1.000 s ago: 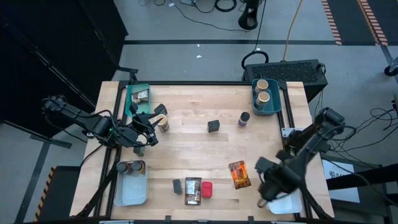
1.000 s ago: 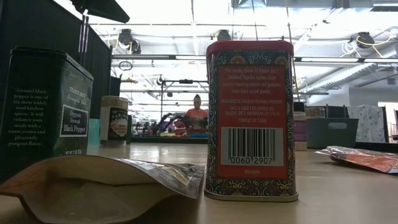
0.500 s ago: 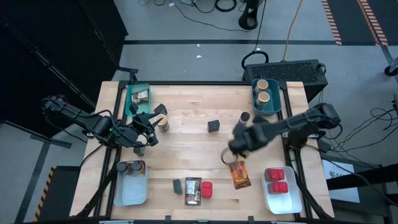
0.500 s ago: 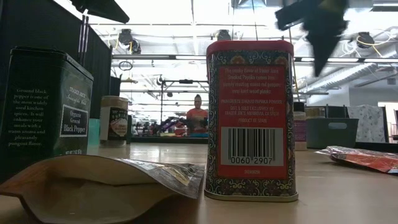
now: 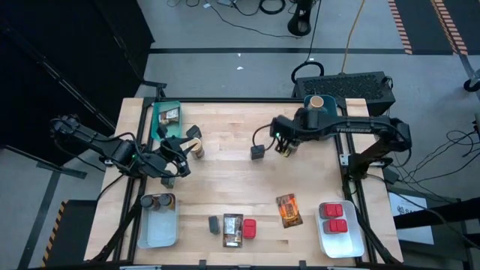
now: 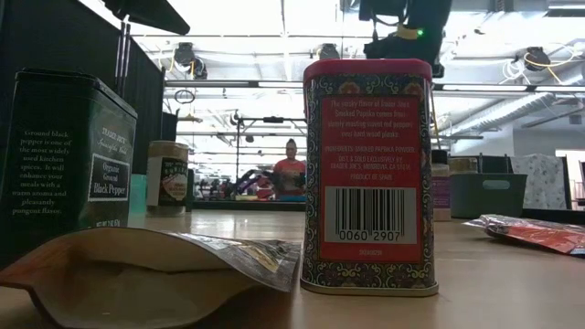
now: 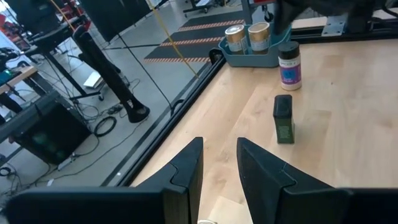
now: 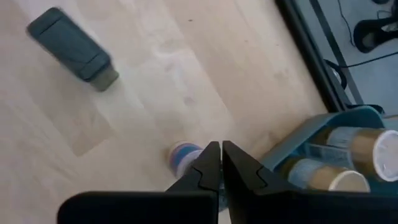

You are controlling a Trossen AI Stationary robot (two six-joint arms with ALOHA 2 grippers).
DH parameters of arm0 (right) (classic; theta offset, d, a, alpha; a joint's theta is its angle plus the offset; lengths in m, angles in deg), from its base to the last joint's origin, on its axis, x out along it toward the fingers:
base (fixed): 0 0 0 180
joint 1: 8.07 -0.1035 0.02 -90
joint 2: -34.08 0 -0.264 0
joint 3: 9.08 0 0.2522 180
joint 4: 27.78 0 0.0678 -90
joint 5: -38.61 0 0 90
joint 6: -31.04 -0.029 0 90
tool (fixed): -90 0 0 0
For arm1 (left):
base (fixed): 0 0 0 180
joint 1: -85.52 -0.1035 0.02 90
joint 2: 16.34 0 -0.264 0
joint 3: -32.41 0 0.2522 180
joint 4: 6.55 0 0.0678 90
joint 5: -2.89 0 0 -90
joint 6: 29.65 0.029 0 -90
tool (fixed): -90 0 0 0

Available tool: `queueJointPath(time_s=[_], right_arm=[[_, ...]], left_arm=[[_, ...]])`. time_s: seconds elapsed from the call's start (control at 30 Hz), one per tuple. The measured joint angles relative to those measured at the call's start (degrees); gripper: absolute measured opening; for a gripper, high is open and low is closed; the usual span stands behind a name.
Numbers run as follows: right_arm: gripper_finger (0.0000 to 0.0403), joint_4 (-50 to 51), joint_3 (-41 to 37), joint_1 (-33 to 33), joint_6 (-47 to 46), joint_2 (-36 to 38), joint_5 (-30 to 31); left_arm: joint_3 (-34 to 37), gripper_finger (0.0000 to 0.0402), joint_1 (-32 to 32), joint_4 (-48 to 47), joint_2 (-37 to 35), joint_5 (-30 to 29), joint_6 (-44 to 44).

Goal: Sort spices by type
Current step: Put the purple seasoning bottle into the gray bin

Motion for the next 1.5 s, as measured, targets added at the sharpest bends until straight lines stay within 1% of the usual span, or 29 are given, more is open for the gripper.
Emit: queueJointPath(time_s=[0.07, 0.13, 0.27, 0.37, 0.43, 0.53, 0.6, 0.9, 1.03, 1.1, 1.2, 1.3, 1.5], right_arm=[[0.0000, 0.18, -0.25, 1.60, 0.21, 1.04, -0.03], [0.0000, 1.20, -0.85, 3.64, 0.14, 2.42, -1.46], [0.0000, 1.27, -3.60, 9.98, 0.47, 6.70, -10.47], [0.0001, -0.54, -6.67, 13.63, 0.16, 9.95, -9.56], [0.0008, -1.63, -8.20, 15.44, -1.08, 11.73, -9.75], [0.0036, -2.73, -8.87, 16.46, -5.18, 13.09, -12.53], [0.0064, -2.86, -8.92, 16.56, -5.93, 13.12, -14.24], [0.0221, -2.69, -8.98, 16.53, -10.38, 9.29, -14.40], [0.0271, -2.58, -8.98, 16.52, -10.54, 6.60, -14.38], [0.0286, -2.47, -8.98, 16.51, -10.54, 5.26, -14.43], [0.0298, -1.39, -8.98, 16.49, -10.50, 3.38, -15.68], [0.0299, -0.54, -8.98, 16.11, -10.42, 2.15, -15.72], [0.0298, -2.17, -8.74, 14.09, -10.62, 0.88, -15.65]], left_arm=[[0.00, 0.0100, 0.00, -0.06, 0.00, 0.49, -0.28], [0.00, 0.0100, 0.13, -0.12, 0.01, 0.83, -0.34], [0.00, 0.0100, 0.17, -0.12, 0.00, 2.75, -0.46], [0.00, 0.0100, 0.22, 0.32, 0.01, 3.46, -0.48], [0.00, 0.0100, 0.22, 0.63, 0.00, 3.54, -0.50], [0.00, 0.0100, 0.22, 1.13, 0.01, 3.54, -0.50], [0.00, 0.0100, 0.22, 1.73, 0.01, 3.54, -0.47], [0.00, 0.0100, 0.22, 1.96, 0.01, 3.56, -0.46], [0.00, 0.0100, 0.22, 1.86, 0.01, 3.56, -0.45], [0.00, 0.0100, 0.22, 1.85, 0.01, 3.56, -0.45], [0.00, 0.0100, 0.22, 1.81, 0.01, 3.61, -0.44], [0.00, 0.0100, 0.22, 1.63, 0.01, 3.69, -0.42], [0.00, 0.0100, 0.22, 1.37, 0.01, 3.71, -0.39]])
